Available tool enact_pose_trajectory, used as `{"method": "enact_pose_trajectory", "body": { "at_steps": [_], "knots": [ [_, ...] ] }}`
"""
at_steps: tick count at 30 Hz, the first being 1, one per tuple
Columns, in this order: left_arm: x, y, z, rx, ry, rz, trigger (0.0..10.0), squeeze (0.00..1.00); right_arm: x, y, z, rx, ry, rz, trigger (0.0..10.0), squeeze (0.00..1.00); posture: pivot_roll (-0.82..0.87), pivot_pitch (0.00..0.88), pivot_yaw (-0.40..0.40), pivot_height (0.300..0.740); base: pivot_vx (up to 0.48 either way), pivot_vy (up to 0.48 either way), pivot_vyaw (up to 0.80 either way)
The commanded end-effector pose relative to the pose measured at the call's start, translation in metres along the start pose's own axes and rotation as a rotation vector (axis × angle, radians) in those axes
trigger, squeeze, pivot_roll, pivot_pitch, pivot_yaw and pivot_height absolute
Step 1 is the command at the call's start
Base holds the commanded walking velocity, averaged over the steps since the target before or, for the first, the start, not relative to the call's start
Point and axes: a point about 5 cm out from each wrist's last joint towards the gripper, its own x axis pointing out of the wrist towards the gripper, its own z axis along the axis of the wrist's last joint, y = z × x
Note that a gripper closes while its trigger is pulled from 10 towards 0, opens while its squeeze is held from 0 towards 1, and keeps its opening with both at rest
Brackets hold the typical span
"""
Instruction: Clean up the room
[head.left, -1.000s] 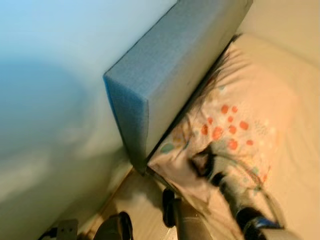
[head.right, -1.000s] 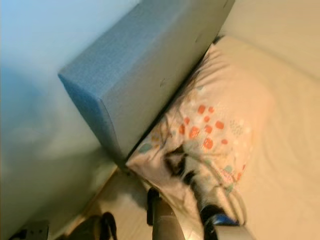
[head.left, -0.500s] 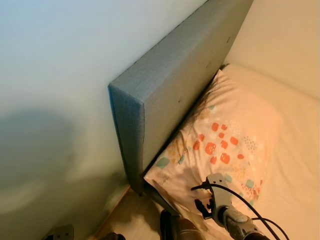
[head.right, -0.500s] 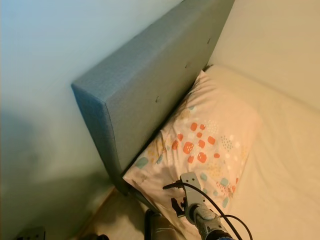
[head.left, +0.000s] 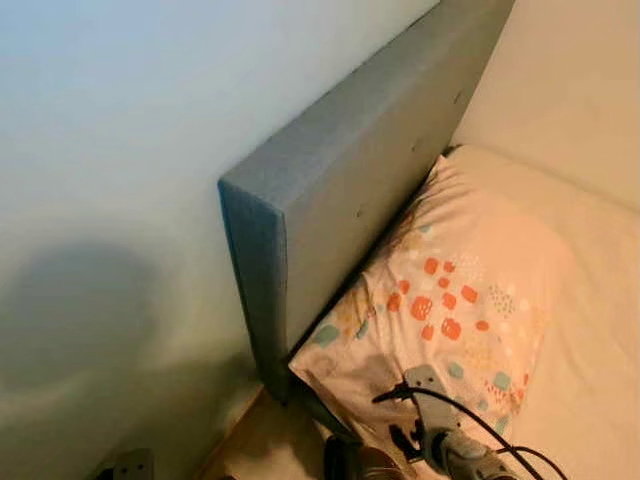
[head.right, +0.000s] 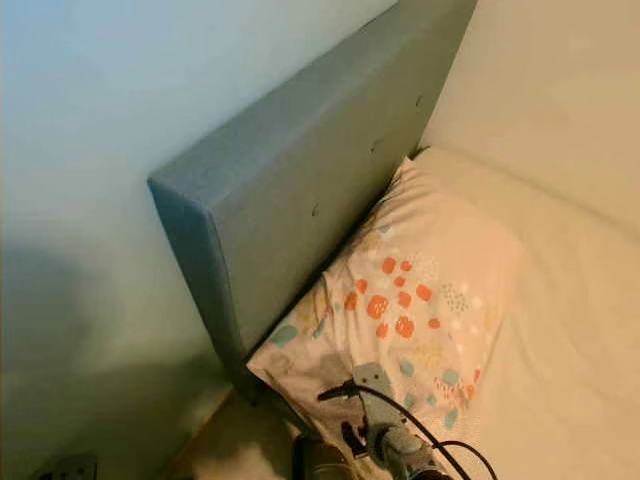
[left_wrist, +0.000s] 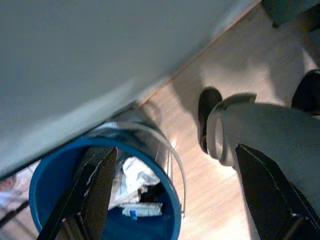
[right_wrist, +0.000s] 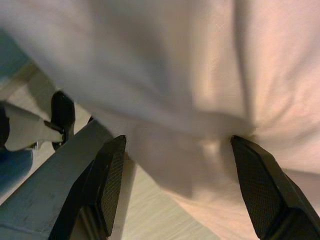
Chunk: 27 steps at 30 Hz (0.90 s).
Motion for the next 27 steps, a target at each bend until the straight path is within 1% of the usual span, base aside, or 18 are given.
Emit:
{"method": "enact_pose_trajectory", "body": {
  "at_steps": [1, 17, 20, 23, 27],
  "knots": [
    [-0.002, 0.000, -0.012, 0.015, 0.046, 0.000, 10.0, 0.00, -0.002, 0.002, -0.013, 0.005, 0.048, 0.001, 10.0, 0.00, -0.02, 0.065, 0.025, 0.740, -0.360, 0.000, 0.00],
    [-0.001, 0.000, -0.008, 0.036, 0.043, 0.001, 10.0, 0.00, -0.002, -0.002, -0.015, 0.008, 0.062, -0.020, 10.0, 0.00, -0.03, 0.062, 0.027, 0.740, -0.318, 0.000, 0.00],
    [-0.001, -0.001, -0.005, 0.046, 0.033, -0.005, 10.0, 0.00, -0.002, -0.003, -0.014, 0.006, 0.061, -0.022, 10.0, 0.00, -0.03, 0.063, 0.026, 0.740, 0.000, 0.000, 0.00],
    [0.000, -0.002, -0.004, 0.043, 0.030, -0.006, 10.0, 0.00, -0.002, -0.003, -0.014, 0.005, 0.061, -0.023, 10.0, 0.00, -0.03, 0.063, 0.025, 0.740, 0.000, 0.000, 0.00],
    [0.000, -0.003, 0.001, 0.032, 0.001, -0.026, 10.0, 0.00, -0.002, -0.003, -0.014, -0.001, 0.067, -0.025, 10.0, 0.00, -0.03, 0.063, 0.026, 0.740, 0.000, 0.000, 0.00]
  ]
}}
